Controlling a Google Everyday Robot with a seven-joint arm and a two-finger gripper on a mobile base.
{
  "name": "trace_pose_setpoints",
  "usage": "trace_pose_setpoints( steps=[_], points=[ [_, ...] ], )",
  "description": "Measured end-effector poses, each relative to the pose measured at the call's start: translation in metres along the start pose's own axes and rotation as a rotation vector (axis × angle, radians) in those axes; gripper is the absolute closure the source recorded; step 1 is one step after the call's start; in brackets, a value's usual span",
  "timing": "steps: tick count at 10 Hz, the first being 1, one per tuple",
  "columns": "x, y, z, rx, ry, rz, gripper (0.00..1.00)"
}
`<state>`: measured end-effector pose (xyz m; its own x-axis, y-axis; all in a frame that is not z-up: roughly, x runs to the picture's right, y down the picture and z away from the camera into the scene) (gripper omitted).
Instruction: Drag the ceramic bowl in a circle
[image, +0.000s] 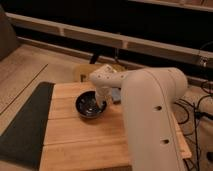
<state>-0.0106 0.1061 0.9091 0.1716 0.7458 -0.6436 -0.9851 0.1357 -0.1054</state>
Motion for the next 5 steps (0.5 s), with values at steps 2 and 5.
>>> trace_pose_setpoints(
  steps=[2,5],
  points=[
    [-0.001,0.008,0.000,-0.012,0.003,0.002,0.98],
    [0.020,0.034,-0.007,-0.044,0.054,-0.036,1.00]
  ],
)
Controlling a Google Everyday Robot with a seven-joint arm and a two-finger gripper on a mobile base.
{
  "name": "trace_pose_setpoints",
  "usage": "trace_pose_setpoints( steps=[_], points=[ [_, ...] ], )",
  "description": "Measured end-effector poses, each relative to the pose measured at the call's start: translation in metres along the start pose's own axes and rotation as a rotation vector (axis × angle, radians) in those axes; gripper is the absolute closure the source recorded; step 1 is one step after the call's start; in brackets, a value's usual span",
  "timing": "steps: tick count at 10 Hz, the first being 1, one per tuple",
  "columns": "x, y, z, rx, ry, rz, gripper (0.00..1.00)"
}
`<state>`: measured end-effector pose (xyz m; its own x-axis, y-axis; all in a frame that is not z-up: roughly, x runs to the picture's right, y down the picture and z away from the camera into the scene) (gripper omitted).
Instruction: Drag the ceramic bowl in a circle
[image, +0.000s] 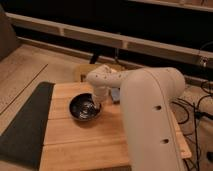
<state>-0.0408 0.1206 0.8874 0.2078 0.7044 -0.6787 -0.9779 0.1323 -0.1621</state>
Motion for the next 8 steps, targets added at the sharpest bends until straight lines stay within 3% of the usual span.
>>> trace_pose_setpoints(
  steps=[2,3,8],
  points=[
    [0.018,-0.005,-0.003,0.040,0.054,-0.009,1.00],
    [0.023,-0.032,-0.008,0.103,0.080,0.055,1.00],
    [0.003,-0.110,-0.012,0.312,0.109,0.227,1.00]
  ],
)
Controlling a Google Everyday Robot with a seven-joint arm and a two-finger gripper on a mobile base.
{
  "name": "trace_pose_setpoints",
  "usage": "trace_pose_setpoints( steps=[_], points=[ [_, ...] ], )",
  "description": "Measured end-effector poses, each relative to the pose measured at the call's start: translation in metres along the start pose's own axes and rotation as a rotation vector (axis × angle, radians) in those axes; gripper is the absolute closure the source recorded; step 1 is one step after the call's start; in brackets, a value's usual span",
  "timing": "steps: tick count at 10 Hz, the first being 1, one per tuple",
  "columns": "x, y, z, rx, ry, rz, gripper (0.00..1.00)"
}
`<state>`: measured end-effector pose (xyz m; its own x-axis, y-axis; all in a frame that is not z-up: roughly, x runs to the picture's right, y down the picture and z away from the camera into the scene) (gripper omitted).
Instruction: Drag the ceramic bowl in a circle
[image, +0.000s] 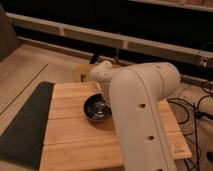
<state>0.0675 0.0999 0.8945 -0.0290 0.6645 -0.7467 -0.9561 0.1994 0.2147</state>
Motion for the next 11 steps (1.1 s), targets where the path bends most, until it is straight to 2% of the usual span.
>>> trace_pose_setpoints(
  steps=[1,3,5,6,8,9,11],
  points=[
    [-0.010,-0.005,0.004,0.019,0.001,0.019,1.00],
    [-0.033,0.002,0.008,0.037,-0.007,0.025,1.00],
    [-0.050,0.028,0.004,0.028,-0.028,-0.007,1.00],
    [-0.051,0.040,0.001,0.009,-0.032,-0.023,1.00],
    [-0.043,0.071,-0.004,-0.046,-0.038,-0.069,1.00],
    [-0.030,0.092,-0.009,-0.078,-0.035,-0.109,1.00],
    [-0.007,0.106,-0.009,-0.105,-0.016,-0.155,1.00]
  ],
)
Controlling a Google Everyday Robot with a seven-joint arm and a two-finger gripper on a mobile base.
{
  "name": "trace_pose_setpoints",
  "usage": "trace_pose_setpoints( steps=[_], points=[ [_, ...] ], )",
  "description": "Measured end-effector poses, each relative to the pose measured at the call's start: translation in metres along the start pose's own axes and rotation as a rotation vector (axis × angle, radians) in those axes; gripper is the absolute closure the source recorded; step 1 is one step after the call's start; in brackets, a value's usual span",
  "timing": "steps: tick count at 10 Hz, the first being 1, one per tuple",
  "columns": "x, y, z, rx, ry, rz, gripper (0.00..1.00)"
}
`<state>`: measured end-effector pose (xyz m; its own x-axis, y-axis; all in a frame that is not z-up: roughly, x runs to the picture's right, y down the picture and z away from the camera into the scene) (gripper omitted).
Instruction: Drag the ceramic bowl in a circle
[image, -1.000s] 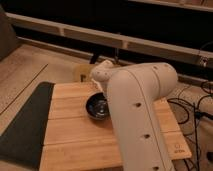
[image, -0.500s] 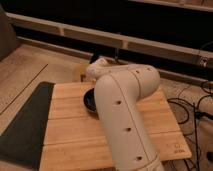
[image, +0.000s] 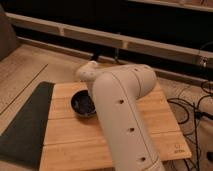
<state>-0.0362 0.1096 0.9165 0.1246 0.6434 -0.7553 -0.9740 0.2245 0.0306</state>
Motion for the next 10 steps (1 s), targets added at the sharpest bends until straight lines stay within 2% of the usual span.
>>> trace_pose_setpoints(
  steps=[1,2,4,8,10],
  points=[
    [0.013,0.003,0.002,0.003,0.017,-0.019,1.00],
    [0.028,-0.005,0.004,0.019,0.042,-0.010,1.00],
    [0.043,-0.038,0.005,0.075,0.066,0.048,1.00],
    [0.039,-0.097,-0.009,0.188,0.054,0.153,1.00],
    [0.023,-0.109,-0.010,0.221,0.043,0.160,1.00]
  ],
)
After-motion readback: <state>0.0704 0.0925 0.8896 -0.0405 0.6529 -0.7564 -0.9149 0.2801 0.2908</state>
